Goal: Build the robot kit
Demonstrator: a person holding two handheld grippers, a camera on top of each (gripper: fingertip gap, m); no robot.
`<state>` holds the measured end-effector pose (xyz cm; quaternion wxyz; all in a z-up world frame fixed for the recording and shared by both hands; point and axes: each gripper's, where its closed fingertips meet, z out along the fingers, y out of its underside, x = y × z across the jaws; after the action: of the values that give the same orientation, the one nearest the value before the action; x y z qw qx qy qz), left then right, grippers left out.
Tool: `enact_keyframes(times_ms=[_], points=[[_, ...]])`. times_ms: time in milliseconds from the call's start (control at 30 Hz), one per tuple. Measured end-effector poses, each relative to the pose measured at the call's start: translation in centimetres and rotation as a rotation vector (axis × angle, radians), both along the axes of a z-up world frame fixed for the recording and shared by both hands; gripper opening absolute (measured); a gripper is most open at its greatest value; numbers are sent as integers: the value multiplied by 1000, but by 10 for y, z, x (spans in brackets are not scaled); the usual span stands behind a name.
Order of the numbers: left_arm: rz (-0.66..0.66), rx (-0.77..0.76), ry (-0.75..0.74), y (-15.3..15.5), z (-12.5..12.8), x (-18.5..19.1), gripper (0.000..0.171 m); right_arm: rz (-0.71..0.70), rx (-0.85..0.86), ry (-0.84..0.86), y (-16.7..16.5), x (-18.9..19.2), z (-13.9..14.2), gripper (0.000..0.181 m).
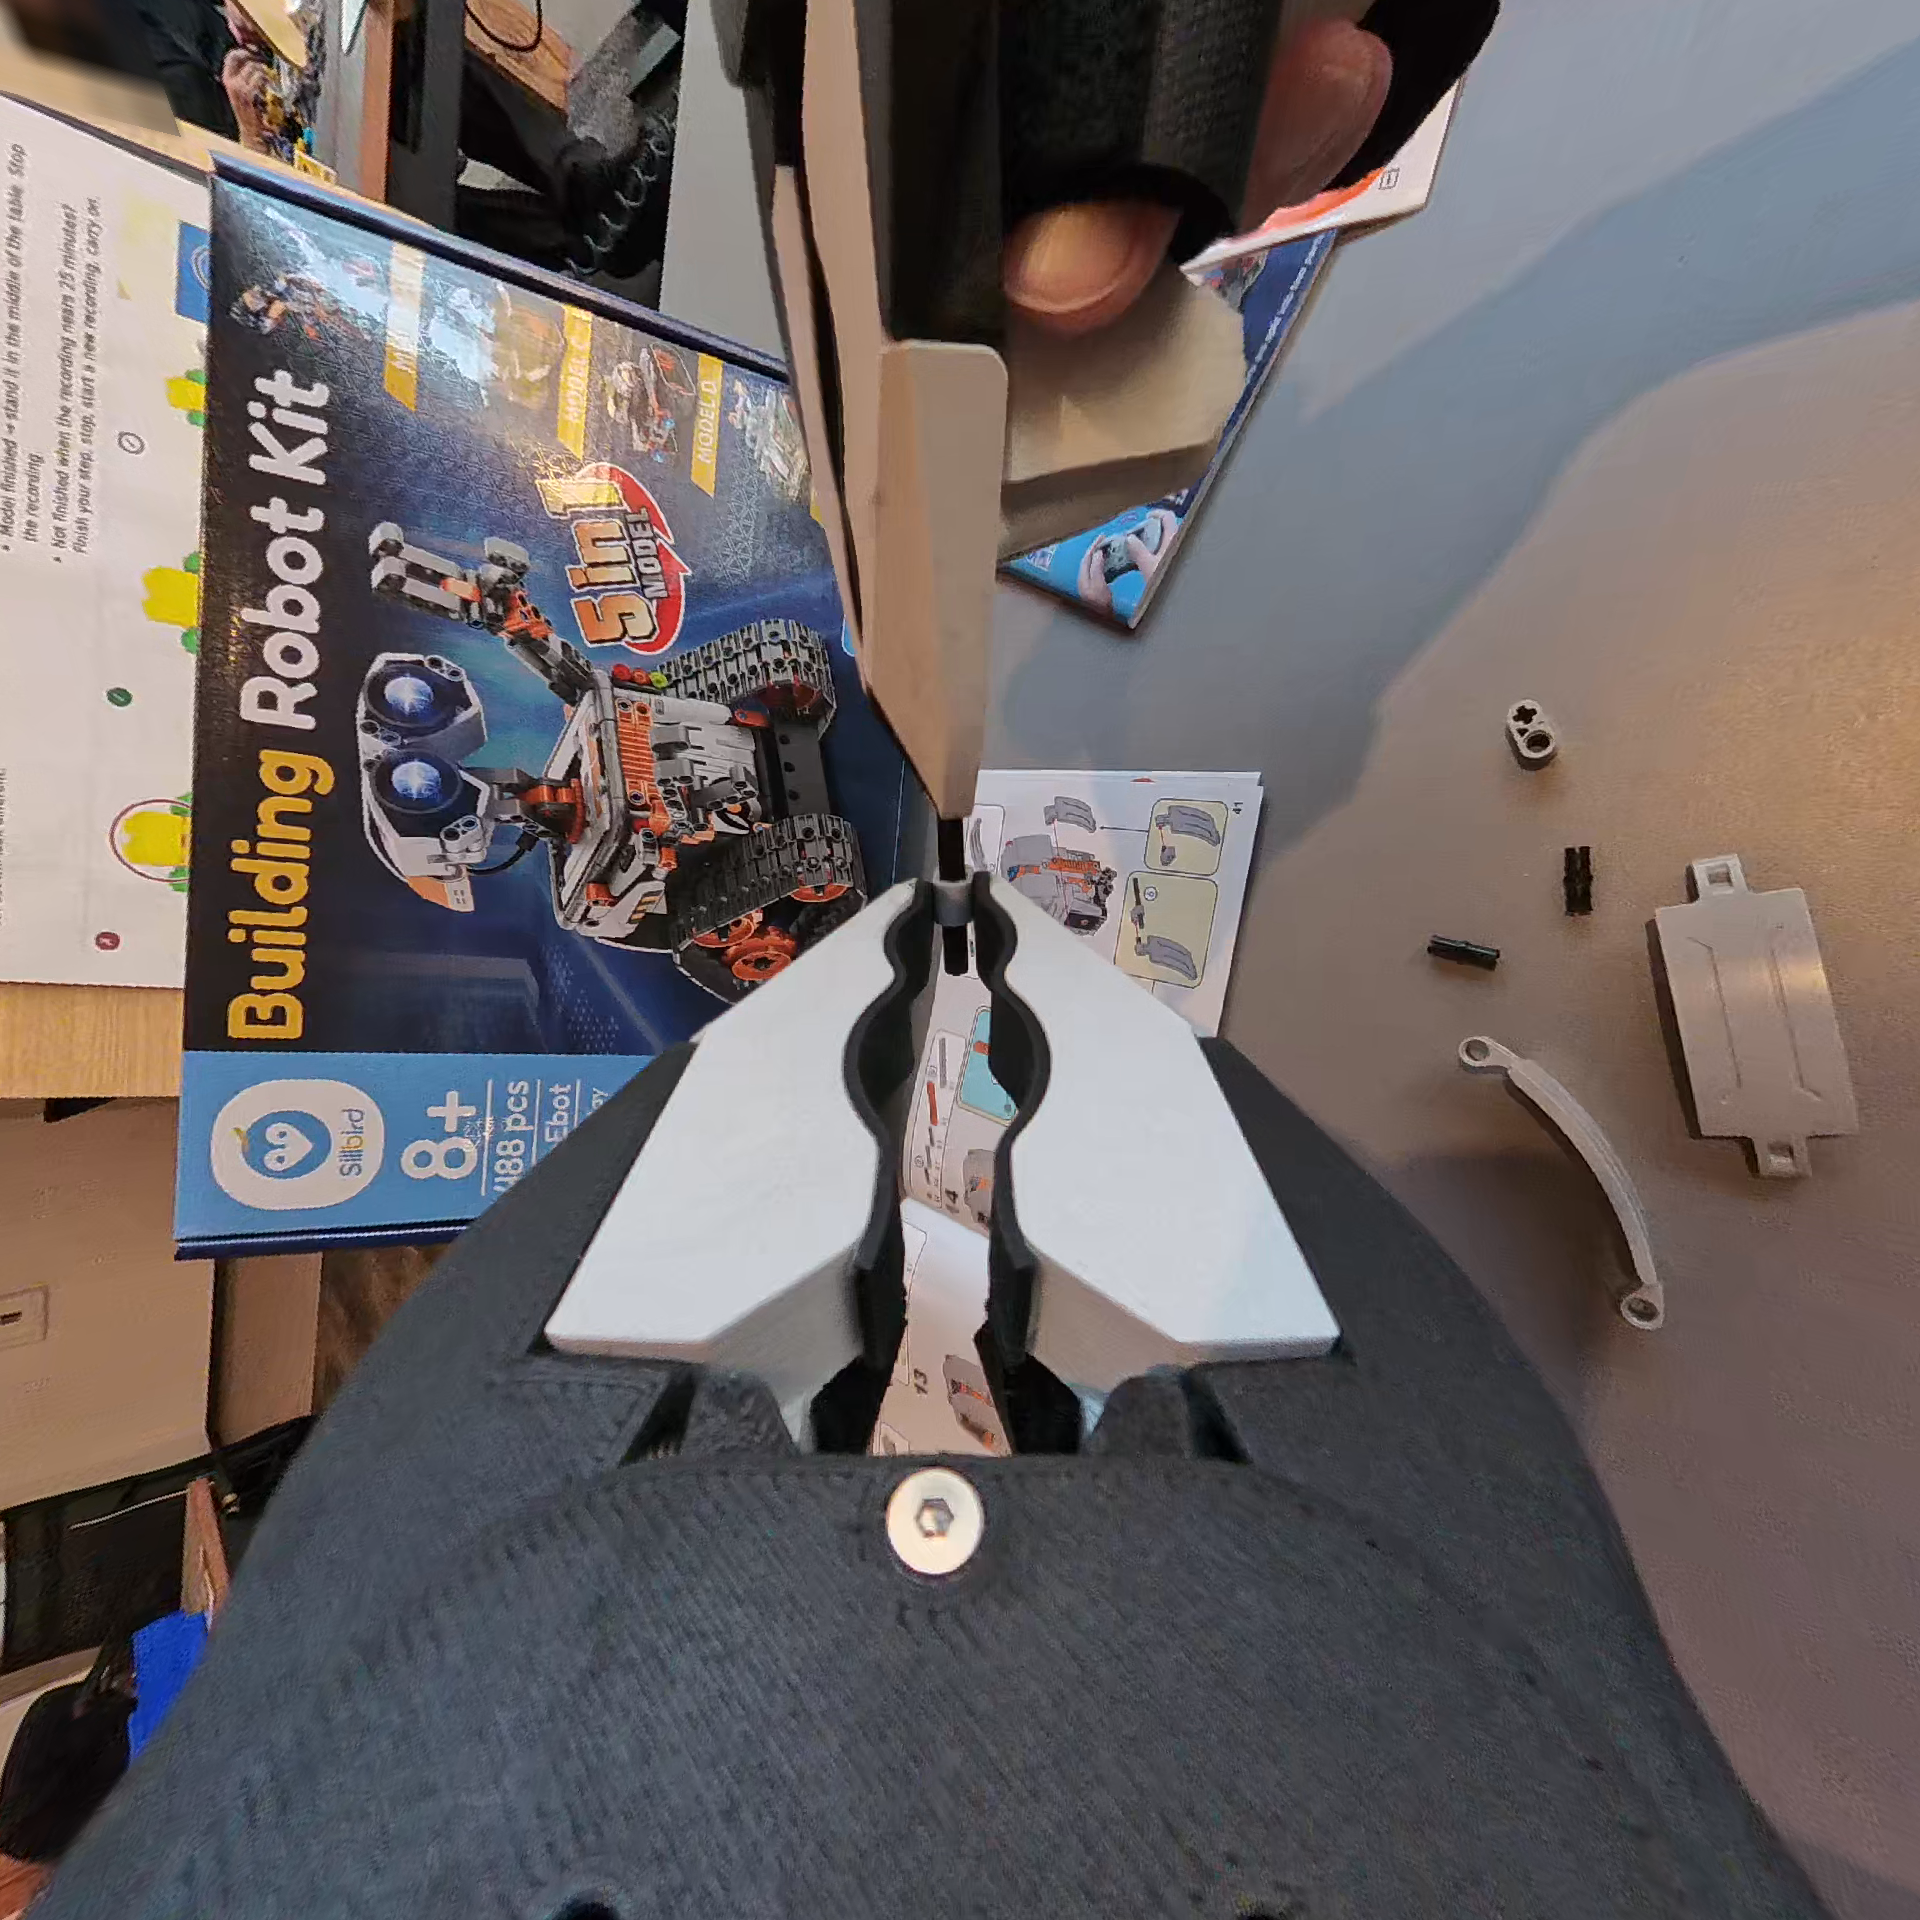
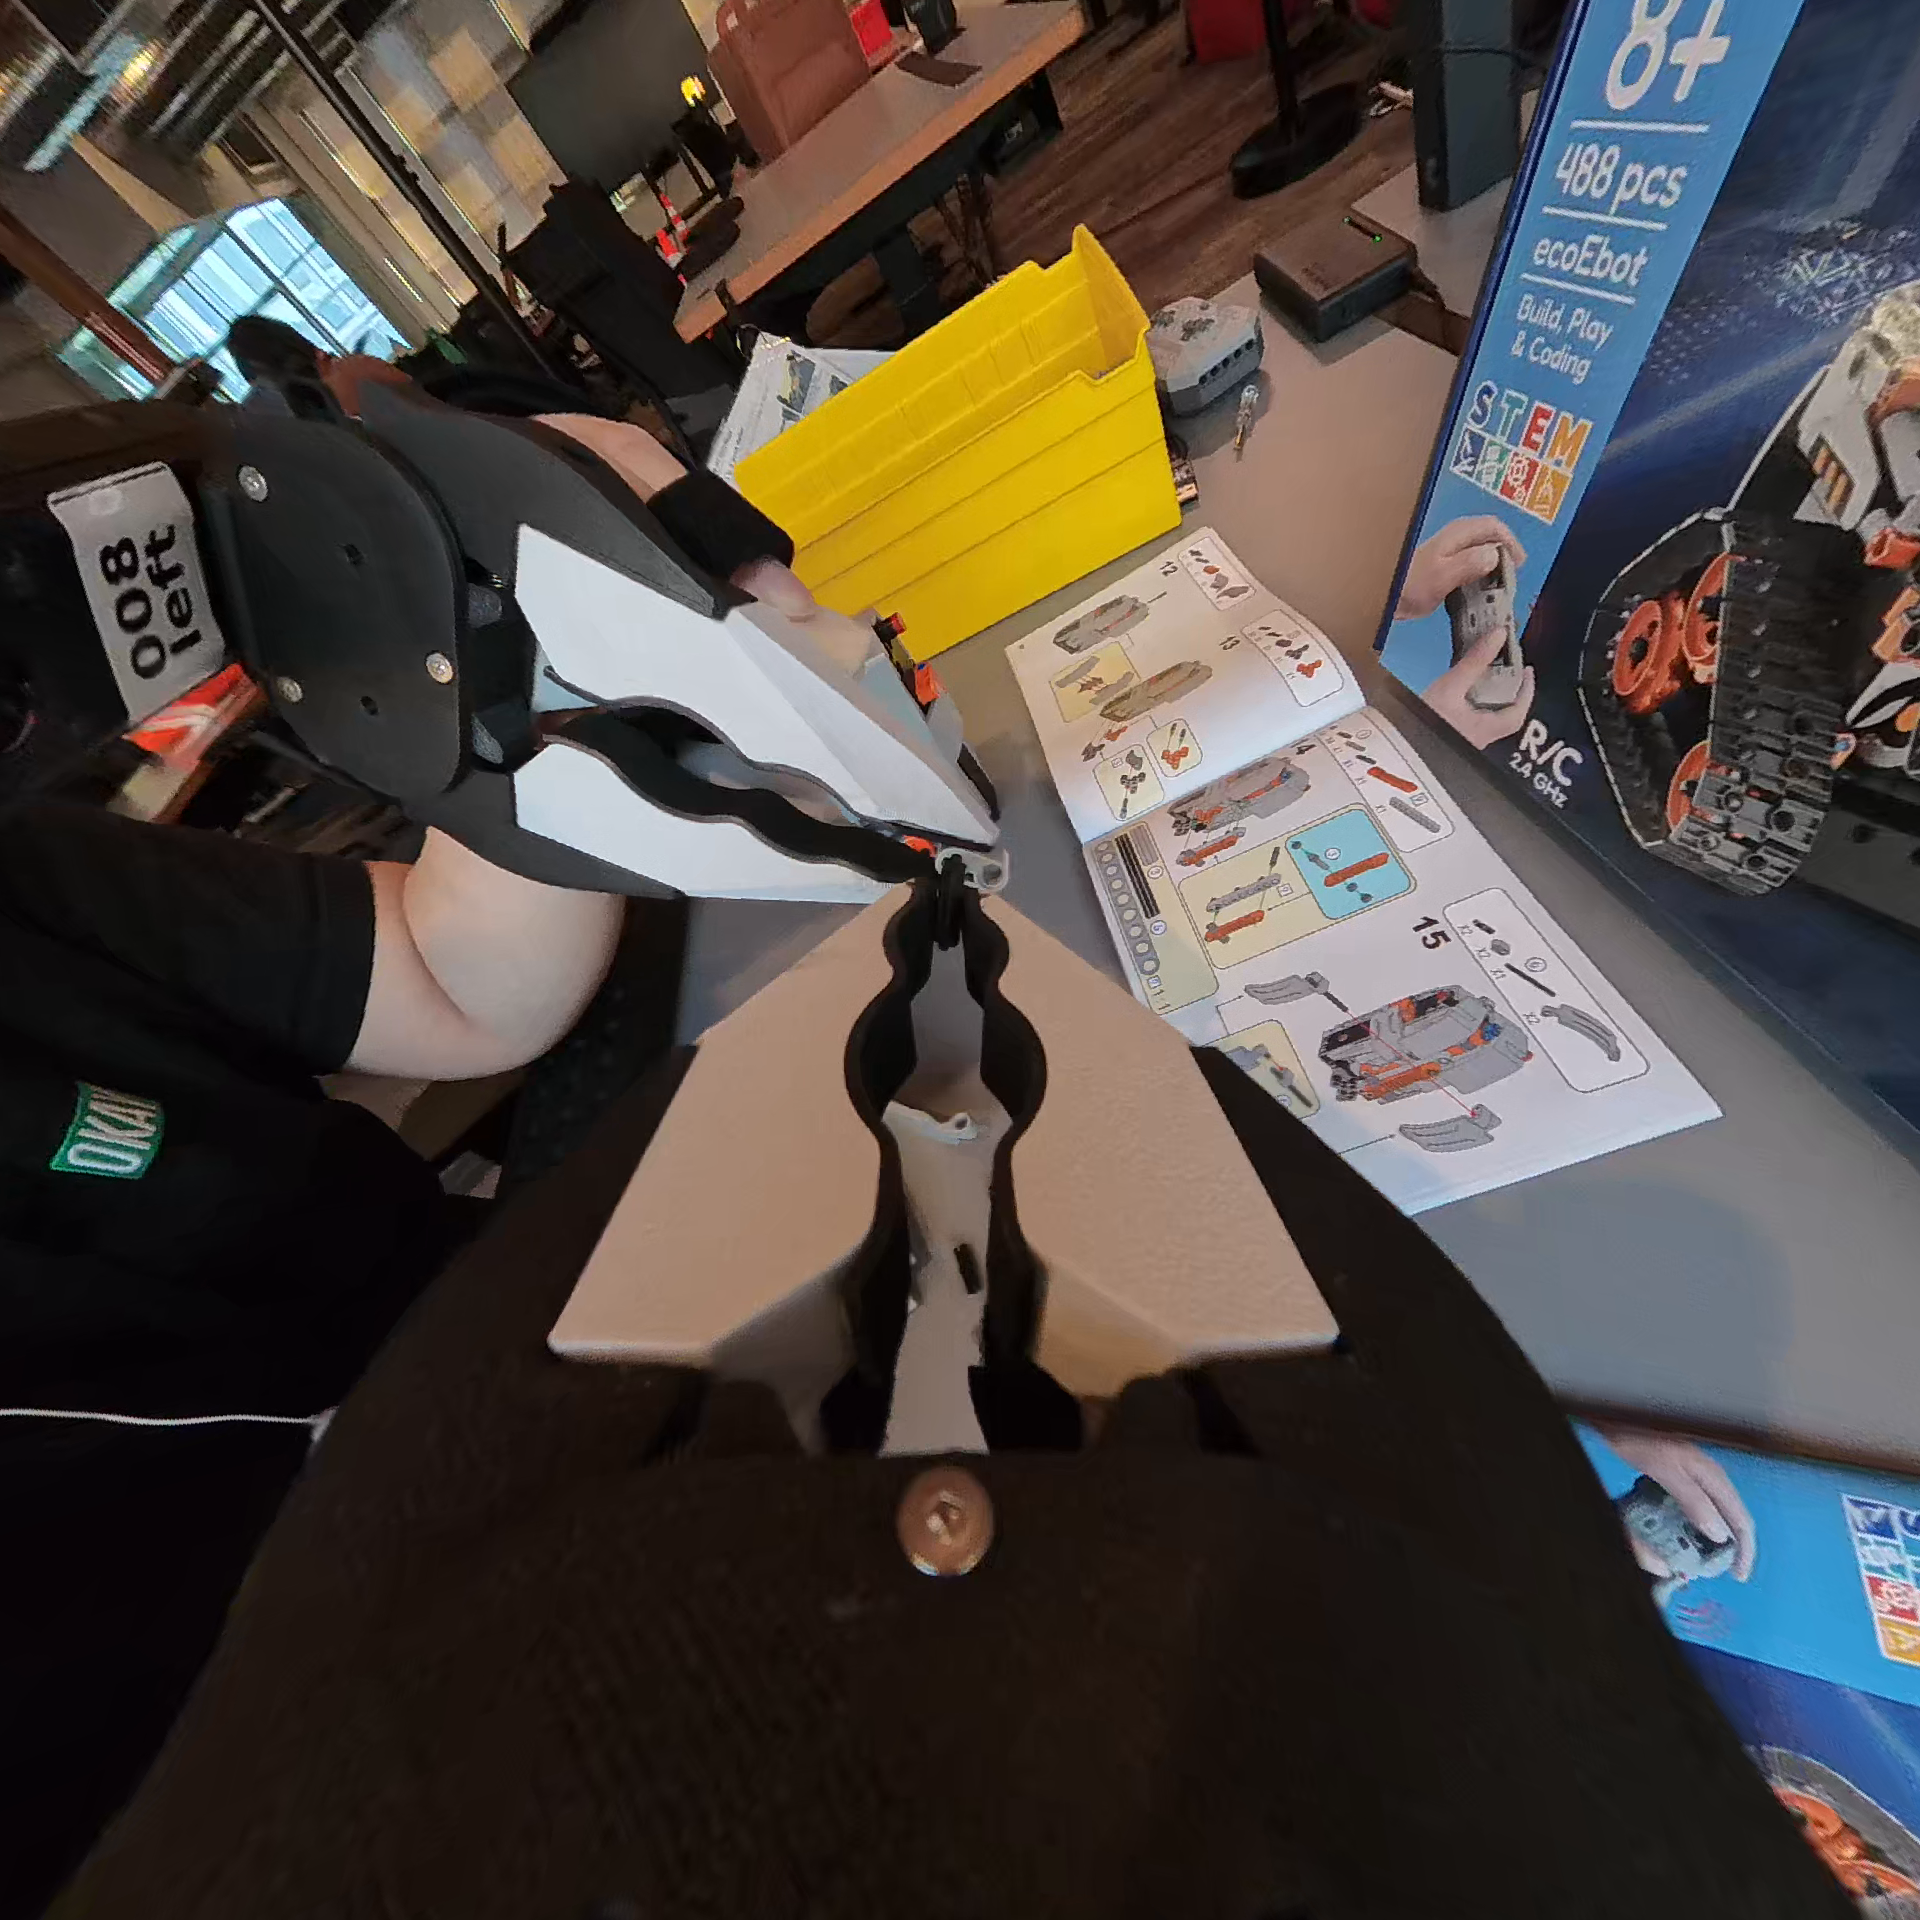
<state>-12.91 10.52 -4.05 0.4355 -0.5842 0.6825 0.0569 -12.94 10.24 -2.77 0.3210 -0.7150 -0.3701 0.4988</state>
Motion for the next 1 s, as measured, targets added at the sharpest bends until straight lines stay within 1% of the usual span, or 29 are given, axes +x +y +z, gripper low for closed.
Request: enact_keyframes(times_ms=[167,300,433,500,633,800,900,1000], points=[[-18,-2,-20,-2,4,-1,6,-4,-21,6,1,4,-1,16],[-22,-17,-42,-2,7,-5,6,10,-28,8,-2,4,0,16],[-23,-71,-52,-5,6,-10,6,35,-43,21,-5,-2,0,14],[-24,-71,-59,-5,8,-11,6,37,-53,22,-5,-5,-2,17],[-20,-57,-39,-5,7,-13,6,52,-68,36,-8,-9,-1,17],[6,-68,-15,-1,1,-16,6,42,-72,39,-7,-11,0,14],[6,-72,-5,-2,0,-16,6,39,-103,47,-7,-17,0,12],[9,-73,4,-2,-1,-16,6,28,-105,29,-4,-20,-5,2]])
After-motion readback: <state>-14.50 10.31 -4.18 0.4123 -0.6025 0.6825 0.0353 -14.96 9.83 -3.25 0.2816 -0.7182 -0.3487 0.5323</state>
